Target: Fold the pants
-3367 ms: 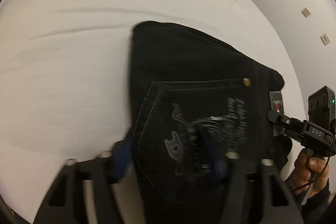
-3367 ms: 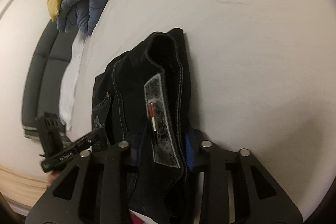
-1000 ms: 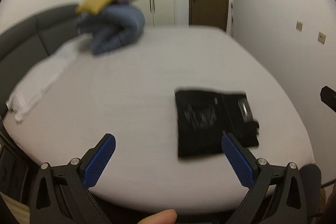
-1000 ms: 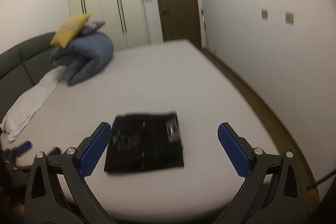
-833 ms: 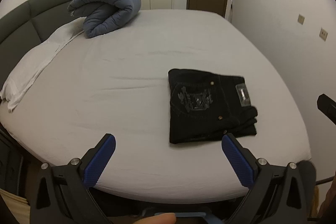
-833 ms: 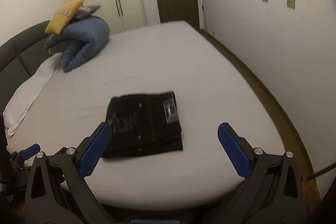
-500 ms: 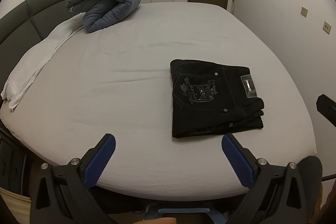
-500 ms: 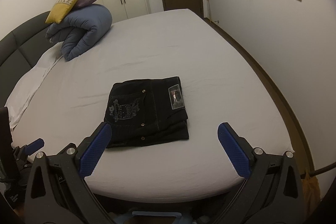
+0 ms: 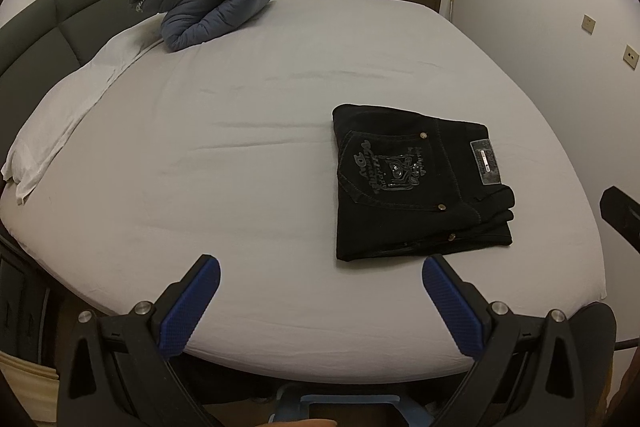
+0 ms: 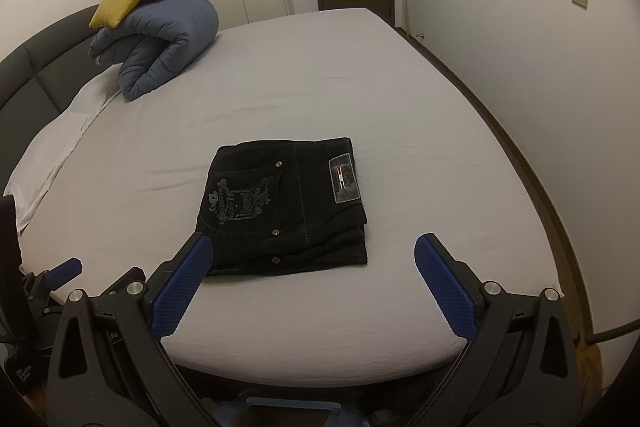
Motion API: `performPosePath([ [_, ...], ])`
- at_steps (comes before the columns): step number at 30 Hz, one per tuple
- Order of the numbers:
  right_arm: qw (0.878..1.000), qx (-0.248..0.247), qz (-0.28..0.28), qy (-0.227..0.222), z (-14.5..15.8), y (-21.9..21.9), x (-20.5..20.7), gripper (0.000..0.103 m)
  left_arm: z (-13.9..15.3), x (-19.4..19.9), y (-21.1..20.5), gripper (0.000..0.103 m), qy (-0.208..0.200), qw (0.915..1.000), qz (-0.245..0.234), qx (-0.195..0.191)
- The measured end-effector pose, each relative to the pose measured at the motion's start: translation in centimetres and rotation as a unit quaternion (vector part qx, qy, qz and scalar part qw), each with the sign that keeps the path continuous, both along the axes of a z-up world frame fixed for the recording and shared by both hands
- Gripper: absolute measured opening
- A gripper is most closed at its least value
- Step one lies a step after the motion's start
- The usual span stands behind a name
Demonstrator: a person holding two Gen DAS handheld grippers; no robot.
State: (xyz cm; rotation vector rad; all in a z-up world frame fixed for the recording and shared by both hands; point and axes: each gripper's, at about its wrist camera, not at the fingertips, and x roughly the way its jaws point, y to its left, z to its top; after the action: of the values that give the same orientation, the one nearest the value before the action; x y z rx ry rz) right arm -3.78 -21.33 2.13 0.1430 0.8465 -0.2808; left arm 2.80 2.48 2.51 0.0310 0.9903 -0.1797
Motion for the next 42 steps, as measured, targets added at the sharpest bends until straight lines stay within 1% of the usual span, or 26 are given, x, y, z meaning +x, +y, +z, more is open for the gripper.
performPosePath([
  [12, 1.0, 0.0, 0.004, 0.004, 0.1, 1.1, 0.3, 0.103, 0.0, 0.1, 0.5, 0.103, 0.001, 1.0, 0.003, 0.0],
  [42, 1.0, 0.007, -0.004, 0.004, -0.9, 1.3, -0.2, 0.103, -0.4, -0.2, 0.3, 0.103, 0.002, 1.0, 0.004, 0.002],
])
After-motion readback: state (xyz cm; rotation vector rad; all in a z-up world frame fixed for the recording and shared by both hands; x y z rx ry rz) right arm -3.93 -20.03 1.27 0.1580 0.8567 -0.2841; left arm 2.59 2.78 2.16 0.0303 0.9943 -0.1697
